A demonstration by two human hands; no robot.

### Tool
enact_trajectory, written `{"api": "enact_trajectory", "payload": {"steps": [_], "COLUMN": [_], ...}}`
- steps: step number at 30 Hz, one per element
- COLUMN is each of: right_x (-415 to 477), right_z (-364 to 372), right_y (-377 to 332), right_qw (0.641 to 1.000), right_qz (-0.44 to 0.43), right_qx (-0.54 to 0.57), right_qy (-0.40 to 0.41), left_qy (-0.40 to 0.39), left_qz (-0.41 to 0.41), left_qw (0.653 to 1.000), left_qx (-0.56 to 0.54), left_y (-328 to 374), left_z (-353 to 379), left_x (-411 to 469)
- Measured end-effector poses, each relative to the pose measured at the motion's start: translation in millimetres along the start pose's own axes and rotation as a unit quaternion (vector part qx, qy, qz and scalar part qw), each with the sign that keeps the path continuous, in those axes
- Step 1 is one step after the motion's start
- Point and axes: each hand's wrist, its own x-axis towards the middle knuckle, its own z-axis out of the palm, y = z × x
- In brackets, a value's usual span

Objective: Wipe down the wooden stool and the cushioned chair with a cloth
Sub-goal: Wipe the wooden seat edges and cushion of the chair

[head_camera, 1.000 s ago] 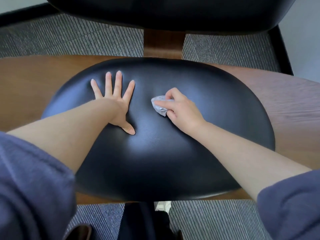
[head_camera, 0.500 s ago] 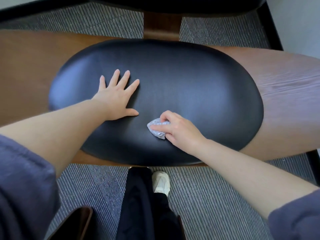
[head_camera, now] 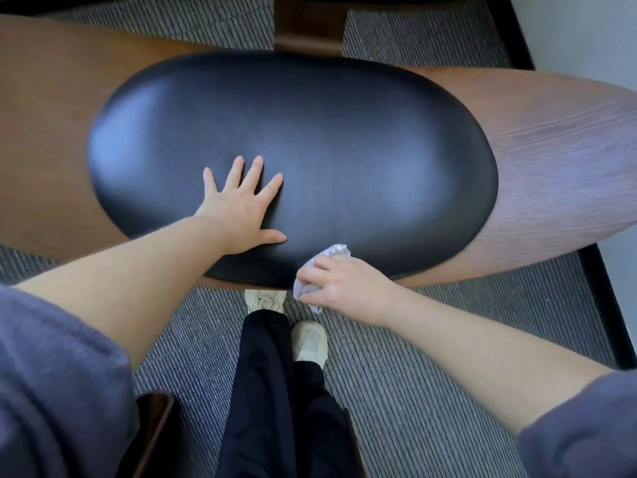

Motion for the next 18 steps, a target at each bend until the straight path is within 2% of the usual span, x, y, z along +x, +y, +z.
{"api": "enact_trajectory", "payload": {"steps": [3,7,11,18], "right_x": [-19.3,-63.8,-77.7,-24.2], "right_z": [-1.9,-11.7,-26.0,-21.6], "right_y": [5.4,25.6,34.9,40.0], "right_qw": [0.999,0.998,0.998,0.981], "right_qz": [-0.014,0.016,0.056,0.123], "right_qx": [-0.038,-0.042,0.004,0.150], "right_qy": [-0.022,-0.034,-0.034,0.023], "left_qy": [-0.006,-0.019,-0.035,-0.056], "left_qz": [0.000,0.002,0.001,0.006], "left_qw": [1.000,1.000,0.999,0.998], "left_qx": [-0.004,-0.010,-0.015,-0.011], "left_y": [4.9,10.3,13.7,6.6], "left_z": [0.4,-2.0,-6.7,-18.8], "left_x": [-4.4,-8.0,-6.0,9.8]}}
